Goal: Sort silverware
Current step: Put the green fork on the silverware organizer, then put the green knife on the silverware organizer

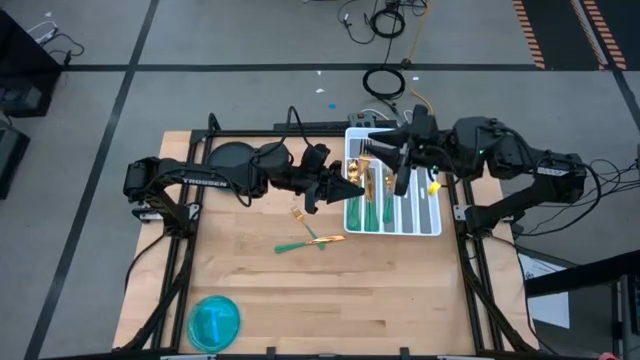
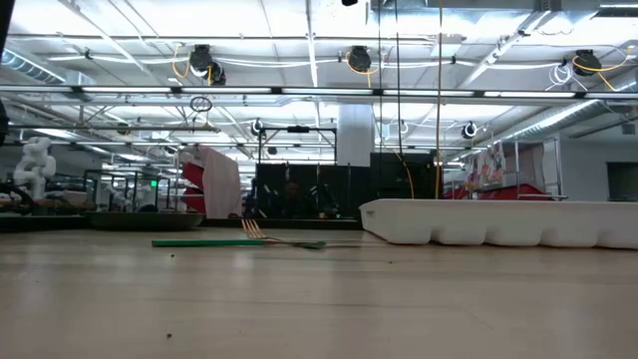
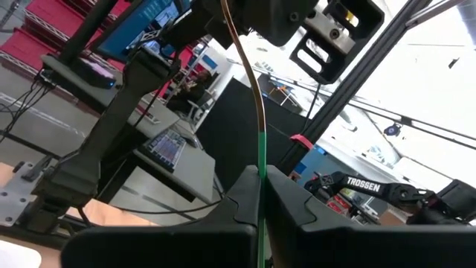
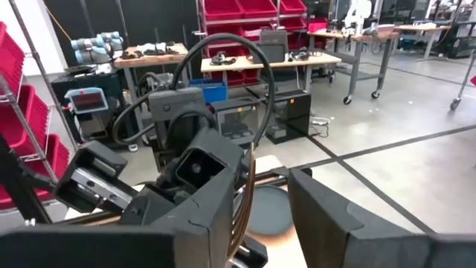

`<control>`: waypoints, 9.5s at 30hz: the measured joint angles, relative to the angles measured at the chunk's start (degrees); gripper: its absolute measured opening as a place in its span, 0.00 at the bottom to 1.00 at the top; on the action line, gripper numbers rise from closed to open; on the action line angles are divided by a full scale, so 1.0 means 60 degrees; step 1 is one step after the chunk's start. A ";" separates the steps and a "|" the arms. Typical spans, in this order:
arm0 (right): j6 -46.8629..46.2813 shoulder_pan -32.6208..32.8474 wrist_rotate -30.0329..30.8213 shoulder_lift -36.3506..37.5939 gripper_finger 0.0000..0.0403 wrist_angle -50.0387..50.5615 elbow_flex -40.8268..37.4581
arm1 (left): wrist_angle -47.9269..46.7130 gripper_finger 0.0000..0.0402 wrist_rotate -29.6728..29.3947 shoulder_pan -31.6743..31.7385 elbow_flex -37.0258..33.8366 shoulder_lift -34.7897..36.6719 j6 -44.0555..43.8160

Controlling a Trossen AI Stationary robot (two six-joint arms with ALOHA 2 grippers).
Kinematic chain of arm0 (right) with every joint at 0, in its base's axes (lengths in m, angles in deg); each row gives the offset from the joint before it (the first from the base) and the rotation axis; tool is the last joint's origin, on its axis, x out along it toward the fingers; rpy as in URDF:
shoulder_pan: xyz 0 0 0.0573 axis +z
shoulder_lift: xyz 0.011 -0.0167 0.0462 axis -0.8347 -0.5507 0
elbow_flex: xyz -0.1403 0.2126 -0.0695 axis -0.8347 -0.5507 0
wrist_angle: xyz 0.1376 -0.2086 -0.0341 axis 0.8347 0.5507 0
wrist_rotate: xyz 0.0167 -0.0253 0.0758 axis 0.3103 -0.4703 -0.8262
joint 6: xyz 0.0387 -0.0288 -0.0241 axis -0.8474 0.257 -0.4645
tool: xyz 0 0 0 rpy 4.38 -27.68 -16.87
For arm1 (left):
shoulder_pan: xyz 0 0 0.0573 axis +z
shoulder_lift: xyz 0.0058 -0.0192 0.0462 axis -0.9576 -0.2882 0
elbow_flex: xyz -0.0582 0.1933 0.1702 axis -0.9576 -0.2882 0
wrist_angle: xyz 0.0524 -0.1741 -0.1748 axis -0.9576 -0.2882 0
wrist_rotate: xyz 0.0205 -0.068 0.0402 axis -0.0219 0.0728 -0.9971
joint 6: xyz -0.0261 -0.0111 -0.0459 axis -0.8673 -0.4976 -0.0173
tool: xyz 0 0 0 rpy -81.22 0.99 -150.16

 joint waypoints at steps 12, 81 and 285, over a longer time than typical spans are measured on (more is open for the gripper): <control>0.0253 0.0004 -0.0049 -0.0053 0.15 0.0174 -0.0003 | 0.0004 0.03 0.0004 0.0000 -0.0004 0.0000 -0.0011; 0.0412 -0.5628 -0.6715 0.2415 0.00 0.3811 -0.1533 | -0.0005 0.69 0.4573 0.0892 -0.0004 0.0103 -0.1447; -0.0315 -0.9085 -0.7532 0.6779 0.35 0.3150 -0.6568 | -1.3401 0.00 -0.2458 -0.1007 -0.0033 -0.2870 0.4146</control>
